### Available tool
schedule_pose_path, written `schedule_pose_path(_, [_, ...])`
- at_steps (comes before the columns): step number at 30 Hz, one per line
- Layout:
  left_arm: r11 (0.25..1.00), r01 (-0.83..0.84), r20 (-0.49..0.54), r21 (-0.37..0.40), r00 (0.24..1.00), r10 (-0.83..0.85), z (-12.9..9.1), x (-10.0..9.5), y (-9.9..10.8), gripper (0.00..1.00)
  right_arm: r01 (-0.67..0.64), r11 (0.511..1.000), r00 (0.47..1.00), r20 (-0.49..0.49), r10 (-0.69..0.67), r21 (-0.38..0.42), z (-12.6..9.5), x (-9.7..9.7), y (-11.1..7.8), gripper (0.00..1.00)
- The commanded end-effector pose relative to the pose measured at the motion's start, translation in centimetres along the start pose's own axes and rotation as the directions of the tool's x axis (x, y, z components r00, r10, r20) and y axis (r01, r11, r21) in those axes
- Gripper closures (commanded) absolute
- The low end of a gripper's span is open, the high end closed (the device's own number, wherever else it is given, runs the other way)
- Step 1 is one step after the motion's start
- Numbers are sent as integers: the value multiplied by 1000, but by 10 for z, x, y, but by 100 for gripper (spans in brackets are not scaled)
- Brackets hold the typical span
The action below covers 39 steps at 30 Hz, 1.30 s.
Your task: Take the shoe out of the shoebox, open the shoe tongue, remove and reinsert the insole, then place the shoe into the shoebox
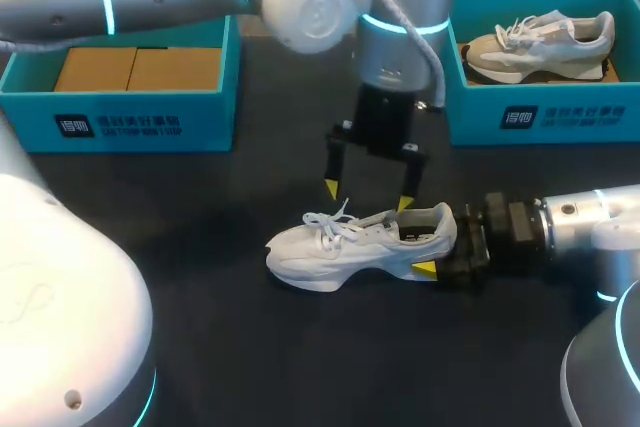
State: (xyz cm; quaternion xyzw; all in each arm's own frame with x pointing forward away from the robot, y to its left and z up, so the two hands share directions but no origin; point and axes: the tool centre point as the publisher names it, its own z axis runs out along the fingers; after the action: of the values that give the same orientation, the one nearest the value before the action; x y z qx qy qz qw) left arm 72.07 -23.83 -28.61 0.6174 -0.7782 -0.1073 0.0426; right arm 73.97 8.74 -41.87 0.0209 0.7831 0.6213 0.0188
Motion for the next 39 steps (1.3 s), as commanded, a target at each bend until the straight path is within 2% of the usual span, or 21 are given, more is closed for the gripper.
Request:
schedule_pose_path(1, [1000, 9, 18, -10, 1000, -9, 16, 9, -3, 0, 1, 1000, 1000, 2, -1, 3, 1, 0, -2, 100])
schedule_pose_path(11, [998, 43, 92, -46, 995, -39, 45, 17, -15, 0, 1, 1000, 1000, 2, -1, 3, 1, 0, -2, 100])
schedule_pose_path(21, [997, 67, 126, -33, 990, -62, 55, 23, -19, 0, 1, 1000, 1000, 2, -1, 3, 1, 0, -2, 100])
schedule_pose_path(28, [995, 97, 166, -15, 982, -93, 64, 21, -26, 0, 1, 1000, 1000, 2, -1, 3, 1, 0, -2, 100])
schedule_pose_path(39, [993, 117, 246, -18, 963, -109, 73, 7, -25, 0, 1, 1000, 1000, 2, -1, 3, 1, 0, -2, 100])
